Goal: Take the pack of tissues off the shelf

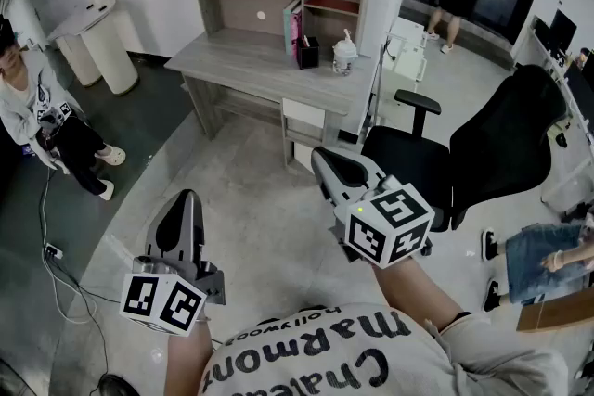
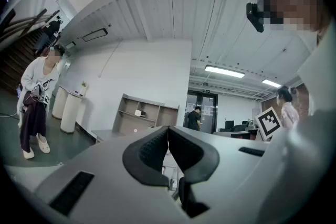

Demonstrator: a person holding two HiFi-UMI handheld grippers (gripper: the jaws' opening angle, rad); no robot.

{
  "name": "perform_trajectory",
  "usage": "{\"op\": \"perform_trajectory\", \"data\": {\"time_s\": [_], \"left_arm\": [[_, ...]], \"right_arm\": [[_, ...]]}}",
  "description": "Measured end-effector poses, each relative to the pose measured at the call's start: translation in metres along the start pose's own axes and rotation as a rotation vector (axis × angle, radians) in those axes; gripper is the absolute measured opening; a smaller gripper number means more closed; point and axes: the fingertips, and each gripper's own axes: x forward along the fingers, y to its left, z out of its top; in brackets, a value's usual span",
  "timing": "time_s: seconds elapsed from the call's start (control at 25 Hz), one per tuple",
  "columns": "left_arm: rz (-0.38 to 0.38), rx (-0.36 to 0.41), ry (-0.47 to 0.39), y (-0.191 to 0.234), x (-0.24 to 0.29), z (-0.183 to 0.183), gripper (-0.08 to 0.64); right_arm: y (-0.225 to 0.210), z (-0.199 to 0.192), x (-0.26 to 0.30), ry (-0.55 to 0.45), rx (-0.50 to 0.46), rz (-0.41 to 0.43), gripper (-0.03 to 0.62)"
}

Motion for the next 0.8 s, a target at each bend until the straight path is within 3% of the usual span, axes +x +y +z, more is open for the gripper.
{"op": "perform_trajectory", "data": {"time_s": [0.48,0.8], "left_arm": [[0.007,-0.007,-0.007,-0.001,0.009,-0.009,0.017],[0.110,-0.011,0.037,0.027,0.016,-0.038,0.017]], "right_arm": [[-0.012,-0.010,0.006,0.013,0.009,0.032,0.008],[-0.031,-0.042,0.022,0.069,0.031,0.052,0.008]]}}
